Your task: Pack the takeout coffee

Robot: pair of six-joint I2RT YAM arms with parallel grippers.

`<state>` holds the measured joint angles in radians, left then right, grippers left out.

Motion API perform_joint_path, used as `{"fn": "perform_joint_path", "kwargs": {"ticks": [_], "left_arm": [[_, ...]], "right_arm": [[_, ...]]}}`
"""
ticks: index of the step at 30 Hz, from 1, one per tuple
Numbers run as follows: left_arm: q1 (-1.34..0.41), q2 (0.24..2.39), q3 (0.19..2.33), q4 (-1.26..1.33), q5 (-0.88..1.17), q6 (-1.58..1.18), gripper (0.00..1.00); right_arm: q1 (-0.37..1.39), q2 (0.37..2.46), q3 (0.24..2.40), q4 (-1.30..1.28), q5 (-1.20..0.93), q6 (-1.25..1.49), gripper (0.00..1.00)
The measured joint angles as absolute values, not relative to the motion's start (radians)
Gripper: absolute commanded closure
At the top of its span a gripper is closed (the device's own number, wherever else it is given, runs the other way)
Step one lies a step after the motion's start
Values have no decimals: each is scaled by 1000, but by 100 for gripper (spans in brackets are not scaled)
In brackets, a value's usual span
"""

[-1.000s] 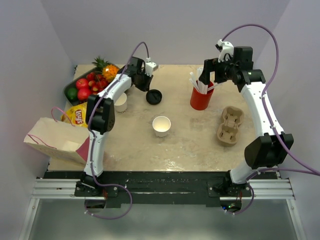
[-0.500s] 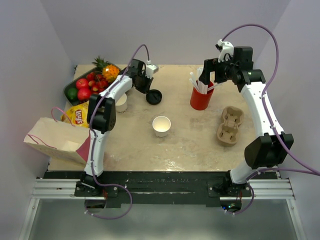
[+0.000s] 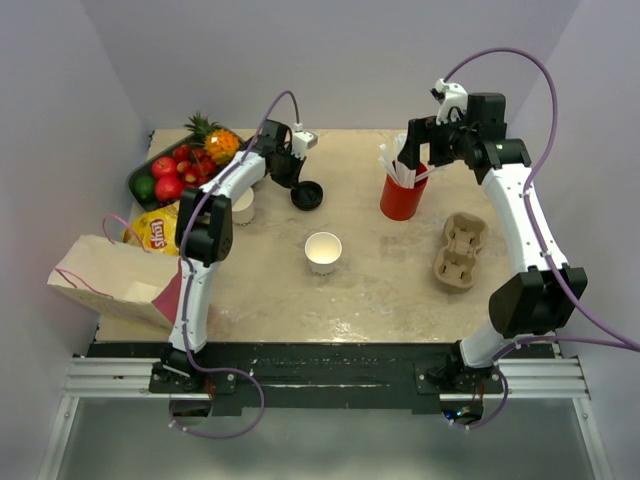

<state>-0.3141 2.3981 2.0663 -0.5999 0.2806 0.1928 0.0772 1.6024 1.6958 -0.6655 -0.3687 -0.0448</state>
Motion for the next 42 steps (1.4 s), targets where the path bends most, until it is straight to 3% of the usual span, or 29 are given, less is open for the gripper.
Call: {"fn": "perform_joint_path", "kwargs": {"ticks": [22,42], "left_arm": [[-316,2388,2087,-597,263,206,100],[-268,2299,2049,-603,419,202,100]], "right_arm": [[77,1607,1696,-665,-369,-45,1],[77,1611,1696,-665,-369,-45,1]]}}
